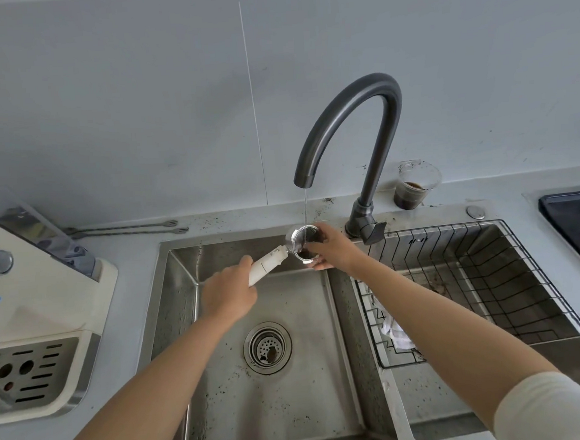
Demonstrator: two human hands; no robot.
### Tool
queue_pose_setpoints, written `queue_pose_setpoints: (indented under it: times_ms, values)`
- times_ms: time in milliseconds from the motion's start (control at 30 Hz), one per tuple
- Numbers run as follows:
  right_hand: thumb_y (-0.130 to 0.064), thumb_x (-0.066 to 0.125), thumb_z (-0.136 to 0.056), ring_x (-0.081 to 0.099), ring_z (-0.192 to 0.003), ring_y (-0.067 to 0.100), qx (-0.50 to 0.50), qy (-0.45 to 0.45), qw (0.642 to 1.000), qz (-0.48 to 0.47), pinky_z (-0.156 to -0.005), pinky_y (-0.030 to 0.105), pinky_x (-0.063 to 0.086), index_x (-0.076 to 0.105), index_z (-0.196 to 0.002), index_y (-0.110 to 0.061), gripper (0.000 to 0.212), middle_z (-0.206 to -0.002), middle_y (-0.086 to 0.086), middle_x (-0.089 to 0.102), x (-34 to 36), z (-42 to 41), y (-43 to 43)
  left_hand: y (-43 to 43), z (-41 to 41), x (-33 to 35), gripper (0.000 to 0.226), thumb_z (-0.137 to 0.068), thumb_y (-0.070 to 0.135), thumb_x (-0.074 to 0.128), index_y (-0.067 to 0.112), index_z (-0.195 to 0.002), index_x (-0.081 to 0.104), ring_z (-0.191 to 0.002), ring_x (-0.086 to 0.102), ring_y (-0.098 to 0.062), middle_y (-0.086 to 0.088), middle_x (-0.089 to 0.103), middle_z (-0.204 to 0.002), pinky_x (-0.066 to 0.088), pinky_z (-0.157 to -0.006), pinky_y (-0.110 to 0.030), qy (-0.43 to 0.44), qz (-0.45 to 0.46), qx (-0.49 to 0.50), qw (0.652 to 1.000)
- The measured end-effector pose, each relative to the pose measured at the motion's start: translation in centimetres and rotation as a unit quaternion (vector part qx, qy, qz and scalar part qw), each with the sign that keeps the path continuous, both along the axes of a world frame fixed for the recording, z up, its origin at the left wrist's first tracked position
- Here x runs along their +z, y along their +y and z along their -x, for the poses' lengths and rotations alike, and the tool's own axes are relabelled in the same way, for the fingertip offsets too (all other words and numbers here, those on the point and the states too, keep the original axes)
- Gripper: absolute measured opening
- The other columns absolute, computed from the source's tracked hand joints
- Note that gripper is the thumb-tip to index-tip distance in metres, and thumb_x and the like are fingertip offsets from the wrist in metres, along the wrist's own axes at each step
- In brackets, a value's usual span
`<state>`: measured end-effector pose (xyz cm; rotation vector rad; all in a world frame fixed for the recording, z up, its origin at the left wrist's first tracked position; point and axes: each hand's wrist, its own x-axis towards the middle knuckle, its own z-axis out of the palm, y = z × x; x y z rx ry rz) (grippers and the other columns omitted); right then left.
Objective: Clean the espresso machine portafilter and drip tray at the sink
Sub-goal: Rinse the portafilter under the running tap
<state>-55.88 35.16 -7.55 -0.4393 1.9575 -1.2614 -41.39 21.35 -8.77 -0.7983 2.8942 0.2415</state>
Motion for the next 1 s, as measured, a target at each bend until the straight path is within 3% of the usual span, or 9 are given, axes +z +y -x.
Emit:
queue_pose_setpoints:
  times_ms: [133,300,500,567,633,700,800,867,1000]
  values:
    - [0.005,0.056,-0.084,0.063,-0.065,0.017,-0.050,-0.064,0.996,0.041,-0.063,0.024,0.057,0.044,-0.115,-0.020,0.041,-0.103,0.006,0.057,-0.2,-0.9,-0.9,-0.3,-0.1,0.1,0.023,-0.087,0.016,0.052,0.012,-0.108,0.045,-0.088,0.065,-0.031,-0.005,0.065,-0.102,0.045,-0.064,-0.034,0.018,0.026,-0.007,0.999]
    - [0.011,0.051,-0.083,0.062,-0.070,0.019,-0.077,-0.034,0.996,0.006,-0.051,0.021,0.056,0.048,-0.115,-0.015,0.041,-0.110,0.009,0.056,-0.7,-0.7,-1.4,-0.8,-0.3,0.0,0.026,-0.087,0.019,0.053,0.013,-0.111,0.045,-0.088,0.066,-0.029,-0.004,0.066,-0.102,0.049,-0.068,-0.034,0.011,0.027,-0.019,0.999]
    - [0.005,0.024,-0.090,0.059,-0.043,0.012,0.008,0.044,0.997,-0.065,-0.052,0.025,0.056,0.042,-0.112,-0.015,0.035,-0.086,0.009,0.058,-0.6,-0.1,-1.1,-0.8,-0.2,-0.1,0.029,-0.089,0.021,0.052,0.016,-0.117,0.045,-0.089,0.065,-0.027,-0.004,0.066,-0.103,0.043,-0.064,-0.030,-0.016,0.033,-0.032,0.999]
    - [-0.001,0.022,-0.092,0.060,-0.047,0.015,0.019,0.073,0.993,-0.086,-0.046,0.021,0.053,0.041,-0.116,-0.016,0.034,-0.076,0.007,0.058,-0.7,-0.1,-1.2,-1.0,-0.1,0.1,0.030,-0.089,0.021,0.051,0.016,-0.118,0.045,-0.091,0.065,-0.027,-0.005,0.066,-0.104,0.042,-0.065,-0.029,-0.027,0.023,-0.031,0.999]
    - [-0.009,0.023,-0.096,0.060,-0.051,0.018,0.026,0.099,0.989,-0.102,-0.046,0.022,0.051,0.043,-0.112,-0.012,0.026,-0.071,0.010,0.059,-0.8,-0.1,-1.3,-1.2,-0.1,0.2,0.029,-0.088,0.020,0.051,0.016,-0.116,0.046,-0.092,0.064,-0.028,-0.006,0.066,-0.104,0.042,-0.066,-0.029,-0.040,0.001,-0.031,0.999]
    - [-0.017,0.026,-0.099,0.057,-0.049,0.017,0.031,0.125,0.984,-0.121,-0.051,0.026,0.050,0.043,-0.091,-0.011,0.020,-0.071,0.012,0.060,-0.8,-0.2,-1.3,-1.5,-0.1,0.4,0.025,-0.086,0.018,0.051,0.016,-0.111,0.048,-0.089,0.064,-0.027,-0.006,0.065,-0.100,0.044,-0.068,-0.030,-0.058,-0.037,-0.031,0.997]
    - [-0.024,0.034,-0.098,0.058,-0.051,0.021,0.040,0.174,0.972,-0.151,-0.061,0.036,0.053,0.040,-0.066,-0.017,0.033,-0.059,0.002,0.056,-1.1,0.0,-1.4,-1.7,-0.1,0.5,0.017,-0.082,0.016,0.054,0.017,-0.098,0.048,-0.078,0.058,-0.024,-0.002,0.059,-0.087,0.043,-0.067,-0.030,-0.091,-0.116,-0.032,0.989]
    - [-0.032,0.041,-0.096,0.062,-0.061,0.027,0.048,0.200,0.961,-0.186,-0.055,0.032,0.046,0.040,-0.060,-0.017,0.038,-0.057,0.003,0.053,-1.2,0.2,-1.5,-1.5,-0.1,0.3,0.016,-0.079,0.013,0.056,0.018,-0.091,0.046,-0.067,0.054,-0.019,0.000,0.054,-0.082,0.040,-0.060,-0.026,-0.100,-0.174,-0.029,0.979]
    - [-0.051,0.050,-0.088,0.053,-0.061,0.022,0.102,0.262,0.919,-0.276,-0.050,0.027,0.035,0.041,-0.055,-0.015,0.049,-0.057,0.002,0.048,-0.8,0.7,-1.4,-1.4,-0.4,-0.3,0.035,-0.074,0.007,0.058,0.015,-0.107,0.054,-0.054,0.053,-0.017,-0.001,0.055,-0.084,0.043,-0.050,-0.023,-0.099,-0.273,-0.019,0.957]
